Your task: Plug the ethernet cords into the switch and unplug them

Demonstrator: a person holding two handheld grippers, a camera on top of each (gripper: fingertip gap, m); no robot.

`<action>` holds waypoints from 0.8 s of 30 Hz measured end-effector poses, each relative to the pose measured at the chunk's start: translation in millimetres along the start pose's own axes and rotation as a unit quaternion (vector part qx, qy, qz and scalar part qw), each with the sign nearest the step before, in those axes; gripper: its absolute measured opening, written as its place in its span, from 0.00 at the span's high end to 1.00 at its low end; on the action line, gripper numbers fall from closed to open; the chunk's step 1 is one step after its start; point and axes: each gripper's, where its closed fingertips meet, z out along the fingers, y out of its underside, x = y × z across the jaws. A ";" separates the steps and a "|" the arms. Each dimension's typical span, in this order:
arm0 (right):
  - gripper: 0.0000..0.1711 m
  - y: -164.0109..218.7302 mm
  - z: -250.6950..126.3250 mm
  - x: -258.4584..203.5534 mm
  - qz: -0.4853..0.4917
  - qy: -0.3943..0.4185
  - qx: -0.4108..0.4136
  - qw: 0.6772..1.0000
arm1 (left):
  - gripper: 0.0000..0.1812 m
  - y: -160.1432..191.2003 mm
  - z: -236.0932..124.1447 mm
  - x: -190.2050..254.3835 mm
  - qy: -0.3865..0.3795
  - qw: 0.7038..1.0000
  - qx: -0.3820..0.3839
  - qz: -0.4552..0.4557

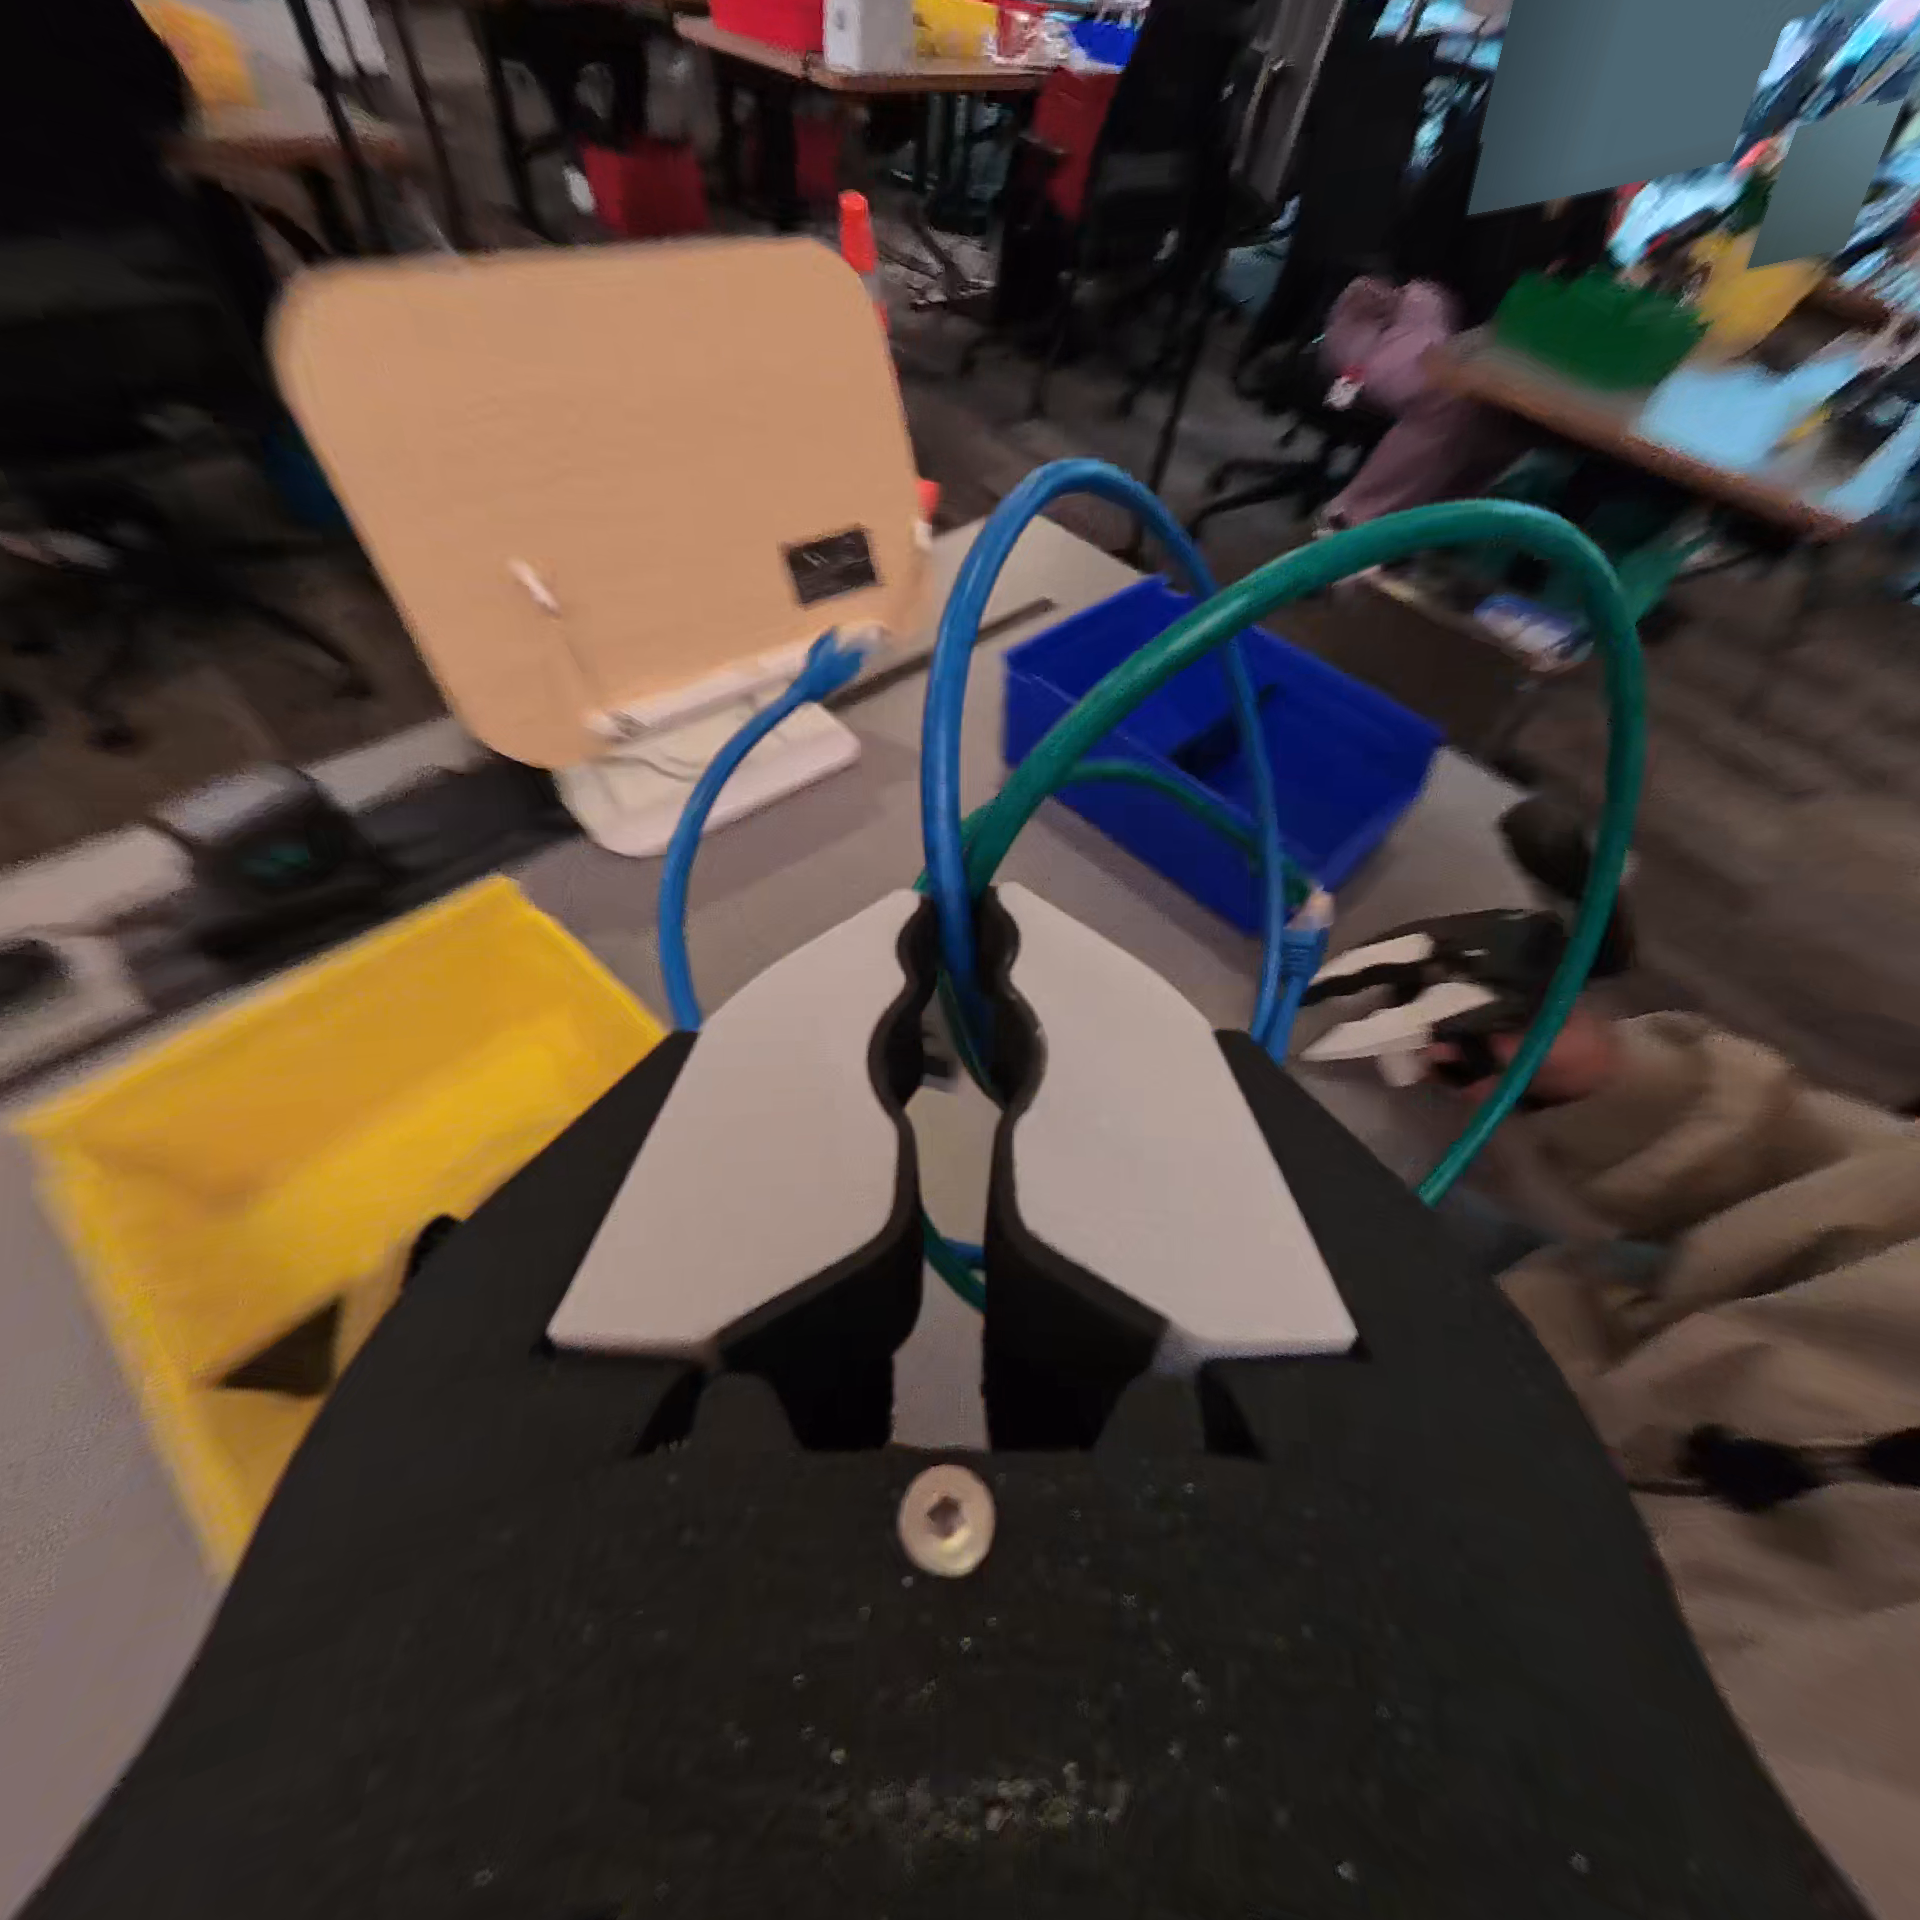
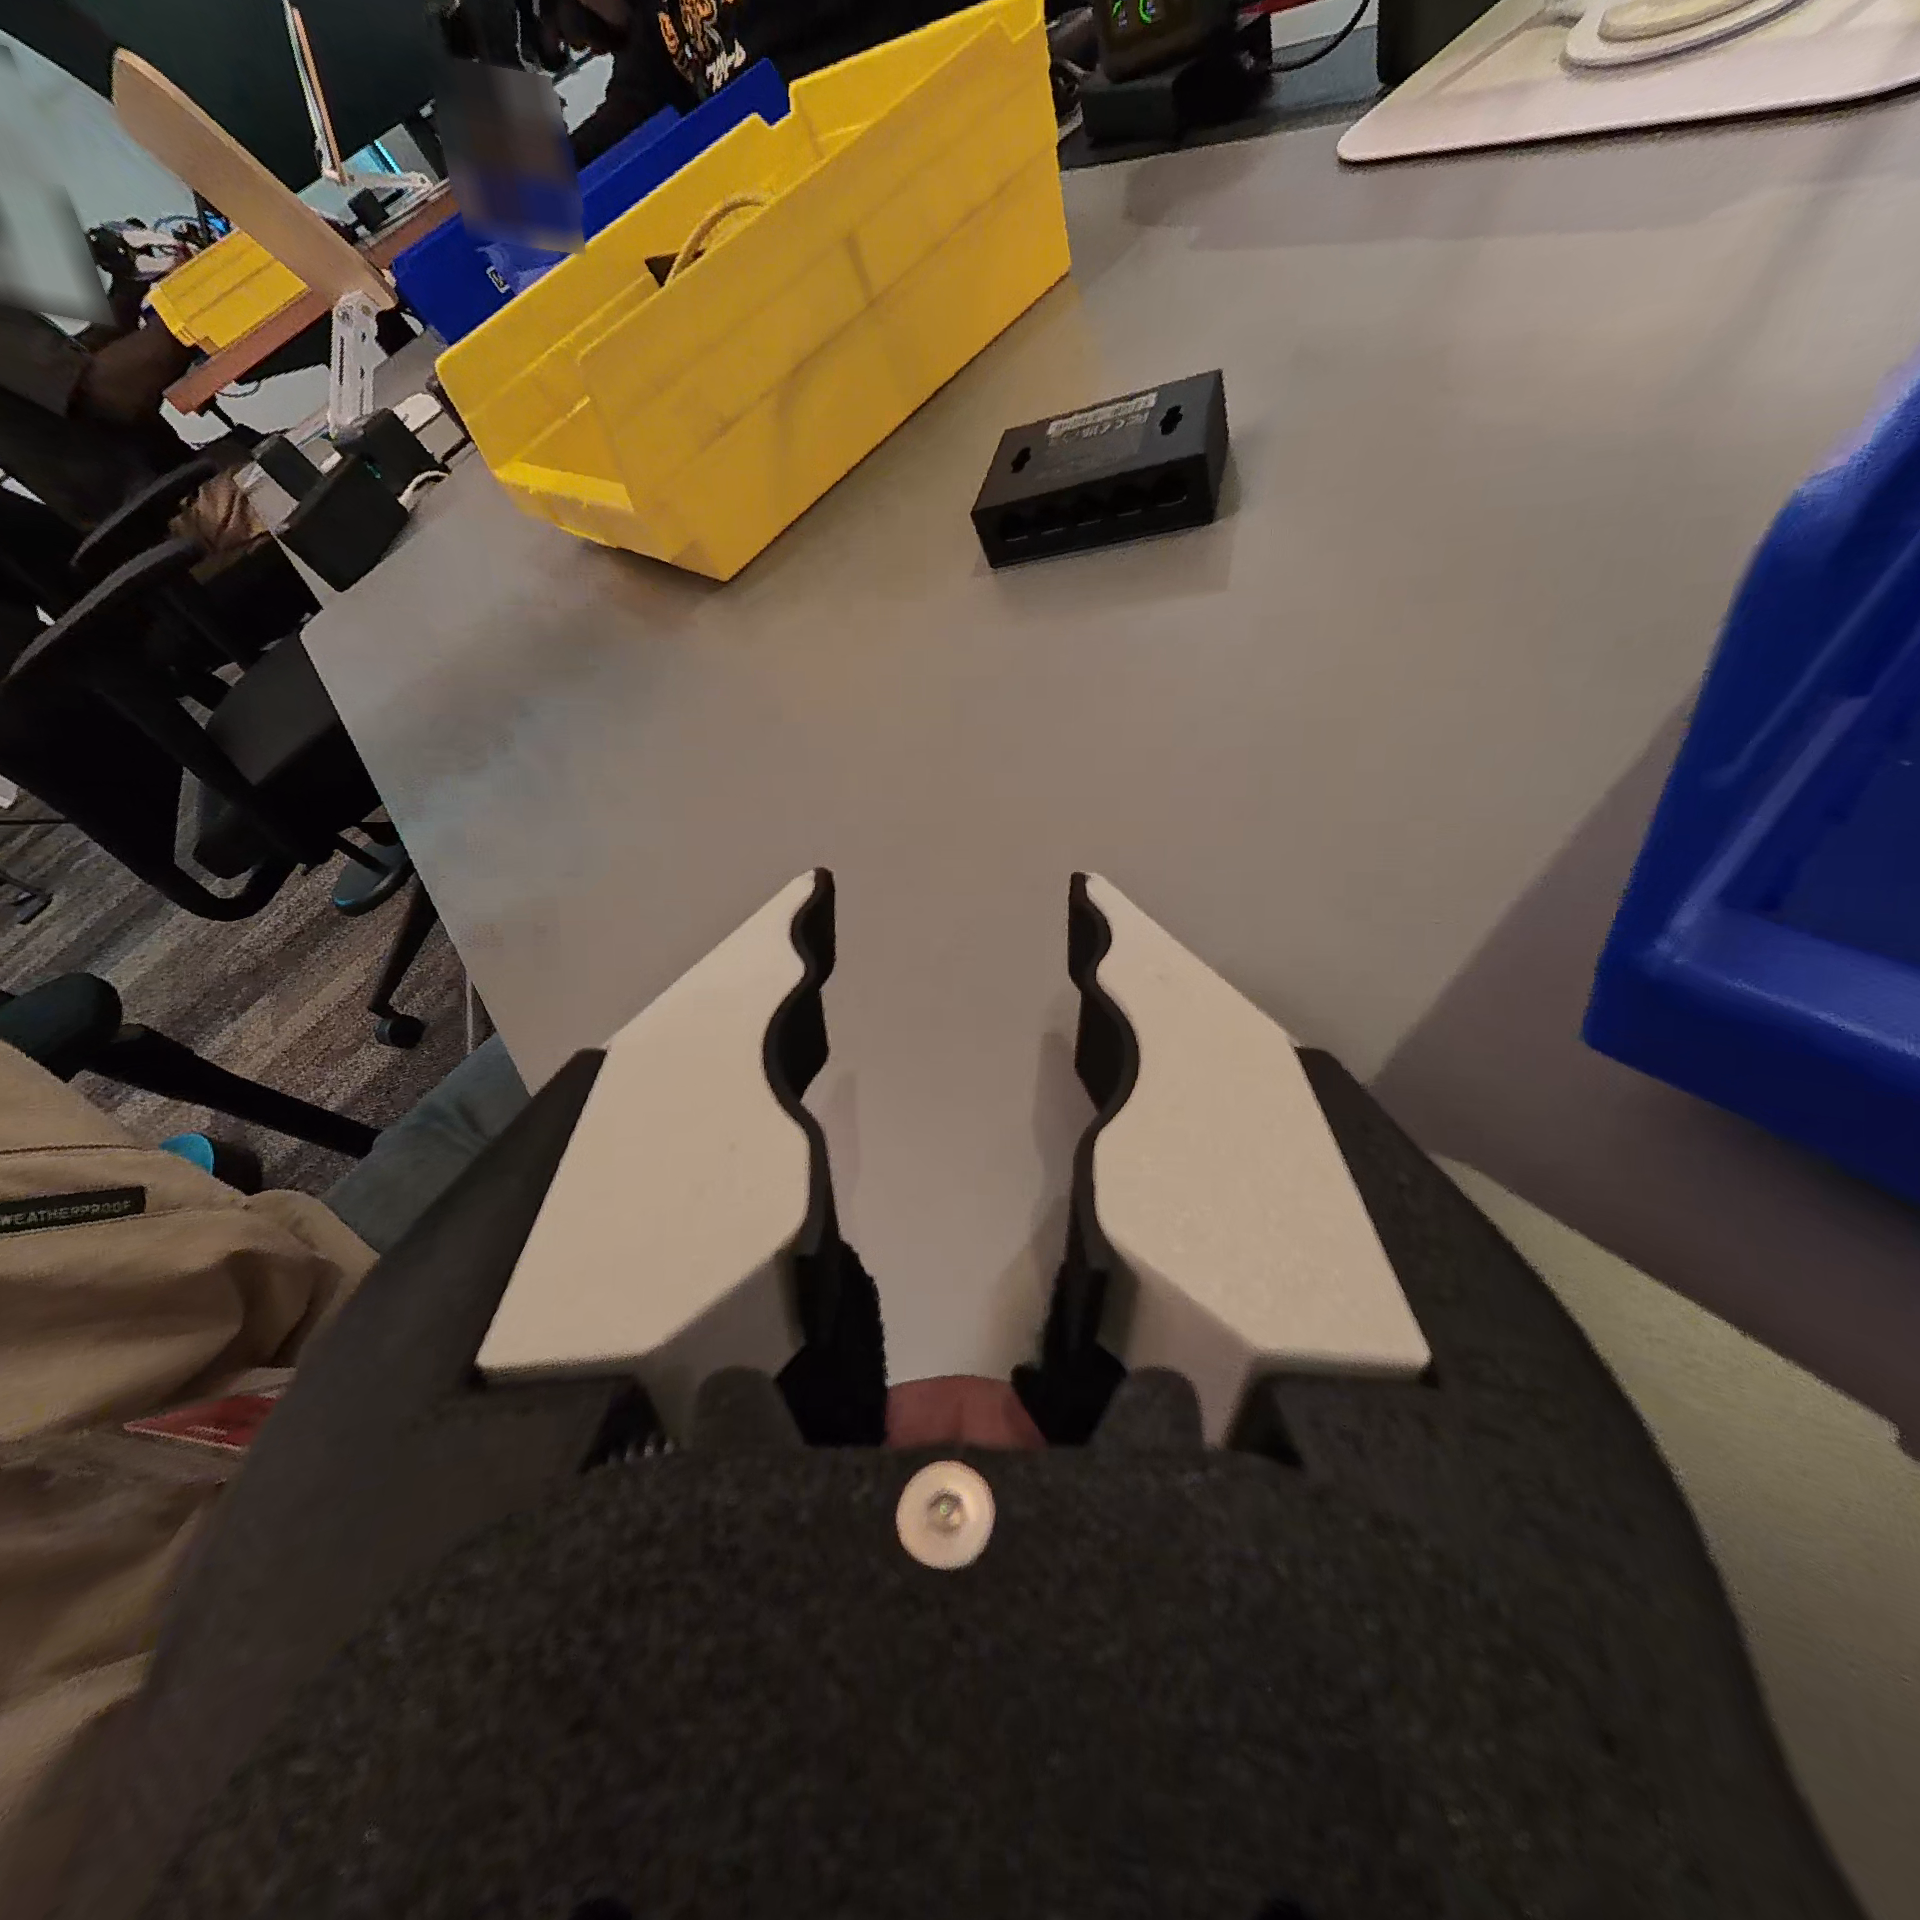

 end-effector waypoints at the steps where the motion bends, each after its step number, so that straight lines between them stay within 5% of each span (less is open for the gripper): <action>1: 0.74 -1.6 -1.3 1.1 0.002 0.001 0.004 1.000 | 0.96 17.0 14.6 9.5 0.010 0.999 -0.007 -0.029; 6: 0.74 -9.6 -10.4 10.1 0.011 0.017 0.026 0.999 | 0.96 143.8 96.8 40.8 0.018 0.981 -0.091 -0.171; 11: 0.75 -12.3 -16.6 22.2 0.024 0.040 0.036 0.998 | 0.96 255.4 152.2 58.4 -0.056 0.948 -0.149 -0.274; 16: 0.75 -13.7 -18.4 24.0 0.033 0.039 0.041 0.998 | 0.94 270.8 175.4 85.5 -0.045 0.929 -0.131 -0.345; 21: 0.75 -12.0 -18.0 24.0 0.026 0.043 0.036 0.998 | 0.72 265.1 178.9 107.3 -0.034 0.949 -0.146 -0.276; 24: 0.75 -11.8 -18.0 23.6 0.028 0.041 0.036 0.998 | 0.64 245.2 171.1 83.0 -0.072 0.976 -0.131 -0.156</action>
